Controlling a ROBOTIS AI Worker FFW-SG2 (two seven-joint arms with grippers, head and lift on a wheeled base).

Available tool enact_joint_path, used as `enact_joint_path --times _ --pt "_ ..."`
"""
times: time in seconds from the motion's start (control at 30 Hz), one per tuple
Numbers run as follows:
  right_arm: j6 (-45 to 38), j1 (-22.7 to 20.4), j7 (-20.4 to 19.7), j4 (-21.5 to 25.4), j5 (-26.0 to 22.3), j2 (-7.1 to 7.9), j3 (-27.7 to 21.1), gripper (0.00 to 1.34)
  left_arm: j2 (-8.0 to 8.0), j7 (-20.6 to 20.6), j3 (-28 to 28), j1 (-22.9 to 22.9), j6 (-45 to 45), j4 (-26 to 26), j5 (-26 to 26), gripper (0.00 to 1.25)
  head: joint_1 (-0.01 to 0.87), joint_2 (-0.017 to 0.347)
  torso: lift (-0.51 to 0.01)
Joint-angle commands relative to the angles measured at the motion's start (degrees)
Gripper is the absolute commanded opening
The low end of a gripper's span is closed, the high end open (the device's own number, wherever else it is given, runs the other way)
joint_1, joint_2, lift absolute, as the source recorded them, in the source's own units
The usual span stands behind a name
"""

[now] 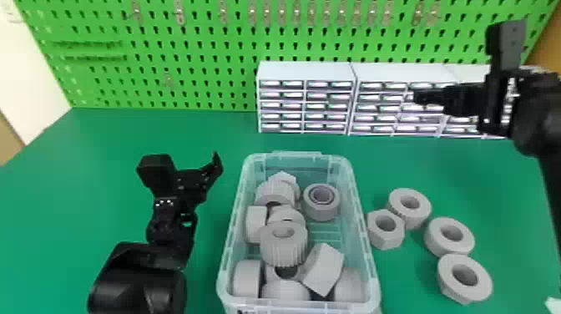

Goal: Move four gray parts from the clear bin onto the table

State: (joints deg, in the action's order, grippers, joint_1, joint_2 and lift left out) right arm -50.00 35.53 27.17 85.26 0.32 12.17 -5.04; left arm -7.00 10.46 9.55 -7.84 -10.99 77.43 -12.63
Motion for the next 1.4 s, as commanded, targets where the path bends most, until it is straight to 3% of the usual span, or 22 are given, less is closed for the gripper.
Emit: enact_joint_path --times 0.0,0.27,0.5,0.97,1.37 --pt "2.01 -3.89 -2.64 6.68 -2.16 -0.22 -1.03 0.86 0.32 0.0 -0.23 0.1 0.0 0.0 0.23 1.15 0.693 0.072 -0.052" --pt "5.88 -10.31 -7.83 15.38 -4.98 -0.84 -1.55 0.85 0.49 0.0 -0.41 0.28 0.0 0.0 0.41 1.15 0.693 0.072 -0.052" --pt "13.08 -15.76 -11.43 18.02 -7.96 -0.13 -1.12 0.85 0.85 0.0 -0.85 -0.34 0.0 0.0 0.59 1.15 0.693 0.072 -0.052" --pt "30.93 -27.09 -18.46 17.84 -7.17 -3.21 -2.87 0.85 1.2 0.0 -1.99 -1.74 -0.7 0.0 0.85 1.15 0.693 0.072 -0.052" --pt "37.52 -29.64 -21.54 16.61 -2.25 -3.39 -3.4 0.85 1.46 -1.58 -3.05 -2.18 -1.05 0.18 0.85 1.15 0.693 0.072 -0.052"
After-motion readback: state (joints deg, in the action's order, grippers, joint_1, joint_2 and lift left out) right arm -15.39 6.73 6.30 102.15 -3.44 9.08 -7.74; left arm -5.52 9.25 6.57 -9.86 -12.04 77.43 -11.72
